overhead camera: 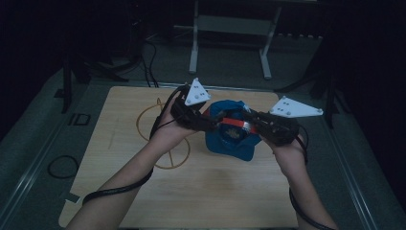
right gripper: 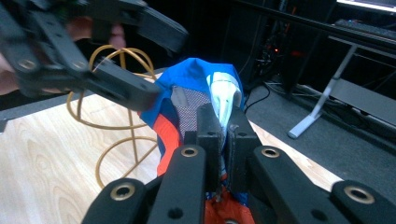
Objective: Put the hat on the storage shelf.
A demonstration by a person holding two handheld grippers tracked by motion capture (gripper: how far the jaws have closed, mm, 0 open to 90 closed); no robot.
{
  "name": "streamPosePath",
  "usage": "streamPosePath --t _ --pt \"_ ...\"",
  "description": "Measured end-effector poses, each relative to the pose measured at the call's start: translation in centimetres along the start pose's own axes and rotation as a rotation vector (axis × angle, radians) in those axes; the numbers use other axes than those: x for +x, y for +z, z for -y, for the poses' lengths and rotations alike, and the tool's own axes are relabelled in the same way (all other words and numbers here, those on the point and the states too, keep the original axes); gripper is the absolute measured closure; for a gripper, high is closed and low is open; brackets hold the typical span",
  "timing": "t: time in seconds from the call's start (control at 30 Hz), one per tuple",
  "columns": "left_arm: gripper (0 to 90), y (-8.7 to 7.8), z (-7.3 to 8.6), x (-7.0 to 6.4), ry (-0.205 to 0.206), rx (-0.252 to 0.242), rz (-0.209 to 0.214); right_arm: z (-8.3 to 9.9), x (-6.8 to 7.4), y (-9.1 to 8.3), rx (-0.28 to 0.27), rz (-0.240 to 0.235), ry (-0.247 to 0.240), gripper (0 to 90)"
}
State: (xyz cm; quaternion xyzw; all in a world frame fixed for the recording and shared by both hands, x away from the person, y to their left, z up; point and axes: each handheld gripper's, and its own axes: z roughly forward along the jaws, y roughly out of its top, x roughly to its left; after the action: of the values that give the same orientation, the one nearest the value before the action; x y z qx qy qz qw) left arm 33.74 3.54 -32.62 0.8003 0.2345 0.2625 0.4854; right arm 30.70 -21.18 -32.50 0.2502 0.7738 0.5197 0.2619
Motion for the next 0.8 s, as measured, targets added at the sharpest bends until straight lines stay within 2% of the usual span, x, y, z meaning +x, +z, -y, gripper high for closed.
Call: streamPosePath --t 0.07,0.2,0.3,0.33,0.37,0.4,0.43,0.5,0.57,0.6,0.63,0.67,0.77,0.8 --pt "20.5 0.3 -0.1 -0.1 0.01 0.004 0.02 0.0 0.3 0.0 0.0 -0.011 -0.005 86.9" --pt "23.2 1.2 -0.1 -0.3 0.039 0.049 0.002 0.1 1.0 -0.1 0.002 -0.032 -0.022 86.9" --pt "25.8 1.6 0.0 -0.4 0.051 0.069 0.011 0.0 1.2 -0.1 0.0 -0.039 -0.024 86.9" --pt "33.2 1.7 0.1 -0.5 0.053 0.071 0.025 0.0 1.3 -0.1 -0.002 -0.042 -0.022 86.9" --pt "33.6 1.8 0.1 -0.6 0.056 0.075 0.027 0.0 1.2 0.0 -0.003 -0.048 -0.019 86.9" --pt "38.3 1.9 0.1 -0.7 0.061 0.087 0.022 0.0 1.2 0.0 -0.004 -0.051 -0.017 86.9" --pt "43.1 2.2 0.0 -0.9 0.067 0.097 0.044 0.0 1.3 0.0 -0.001 -0.047 -0.023 86.9" --pt "44.4 2.4 0.0 -1.1 0.07 0.11 0.046 0.0 1.3 0.1 0.0 -0.045 -0.025 86.9" --pt "55.9 2.7 0.0 -1.3 0.076 0.119 0.065 0.2 1.2 0.2 0.004 -0.044 -0.024 86.9" --pt "59.1 2.9 -0.1 -1.5 0.084 0.127 0.055 0.2 1.2 0.2 0.004 -0.045 -0.024 86.9" --pt "71.2 3.2 -0.1 -1.8 0.07 0.124 0.055 0.4 1.2 0.2 0.007 -0.043 -0.022 86.9" --pt "73.8 3.2 -0.1 -1.8 0.07 0.124 0.055 0.4 1.2 0.2 0.008 -0.043 -0.022 86.8" --pt "89.8 3.5 -0.2 -2.2 0.083 0.128 0.039 0.6 1.1 0.1 0.006 -0.034 -0.017 86.8" --pt "89.8 3.6 -0.2 -2.3 0.086 0.132 0.033 0.6 1.1 0.1 0.006 -0.034 -0.017 86.8"
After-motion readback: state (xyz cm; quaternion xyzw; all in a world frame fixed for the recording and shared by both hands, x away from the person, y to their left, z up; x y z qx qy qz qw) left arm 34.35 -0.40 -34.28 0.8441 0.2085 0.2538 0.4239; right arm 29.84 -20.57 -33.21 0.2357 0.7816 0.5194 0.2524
